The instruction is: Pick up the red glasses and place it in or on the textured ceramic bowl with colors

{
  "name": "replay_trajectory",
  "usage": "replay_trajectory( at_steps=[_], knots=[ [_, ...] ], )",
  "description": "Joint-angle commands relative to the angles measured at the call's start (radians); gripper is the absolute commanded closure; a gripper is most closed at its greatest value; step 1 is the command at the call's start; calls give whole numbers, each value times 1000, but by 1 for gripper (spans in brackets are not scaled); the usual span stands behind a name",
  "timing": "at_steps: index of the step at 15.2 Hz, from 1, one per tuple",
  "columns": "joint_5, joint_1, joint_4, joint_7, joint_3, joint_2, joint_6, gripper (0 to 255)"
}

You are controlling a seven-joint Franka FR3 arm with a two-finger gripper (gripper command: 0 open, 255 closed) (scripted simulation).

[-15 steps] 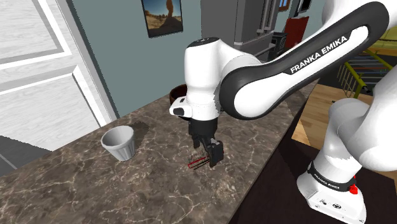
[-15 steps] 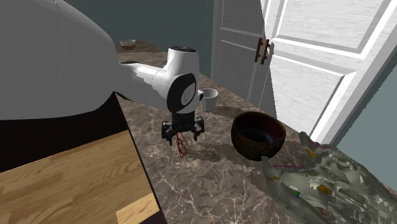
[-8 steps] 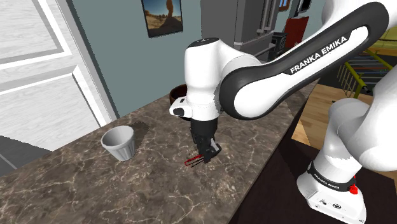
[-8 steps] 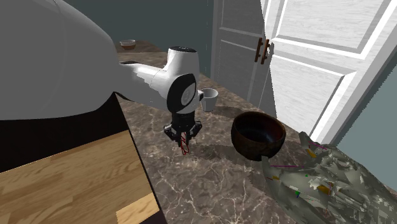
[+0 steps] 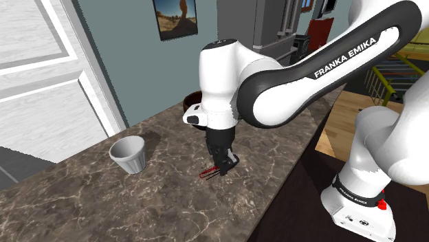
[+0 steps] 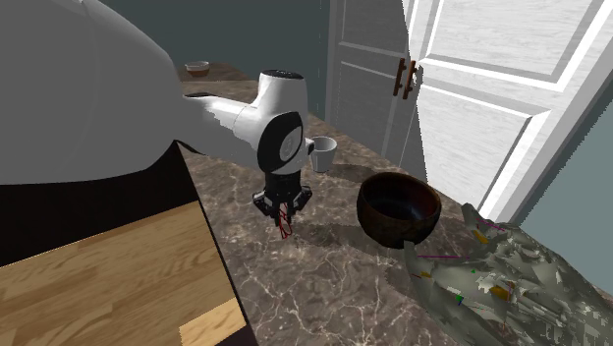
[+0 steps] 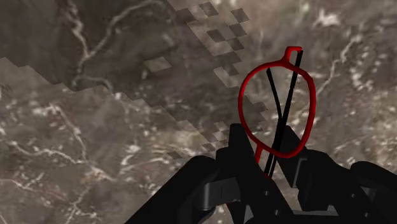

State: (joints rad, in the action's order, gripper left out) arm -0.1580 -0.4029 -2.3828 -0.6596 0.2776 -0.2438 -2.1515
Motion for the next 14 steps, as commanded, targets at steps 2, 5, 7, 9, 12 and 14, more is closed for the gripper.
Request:
replay_trajectory(
  at_steps=[2, 5, 7, 9, 12, 14],
  knots=[
    [0, 0, 20, 0, -3, -15, 35, 255],
    [0, 1, 47, 1, -7, -31, 78, 255],
    [0, 1, 65, 2, -9, -41, 106, 255],
    [0, 2, 85, 3, -11, -49, 134, 255],
    [1, 2, 116, 4, -15, -60, 175, 255],
    [2, 3, 138, 6, -17, -66, 203, 255]
  ],
)
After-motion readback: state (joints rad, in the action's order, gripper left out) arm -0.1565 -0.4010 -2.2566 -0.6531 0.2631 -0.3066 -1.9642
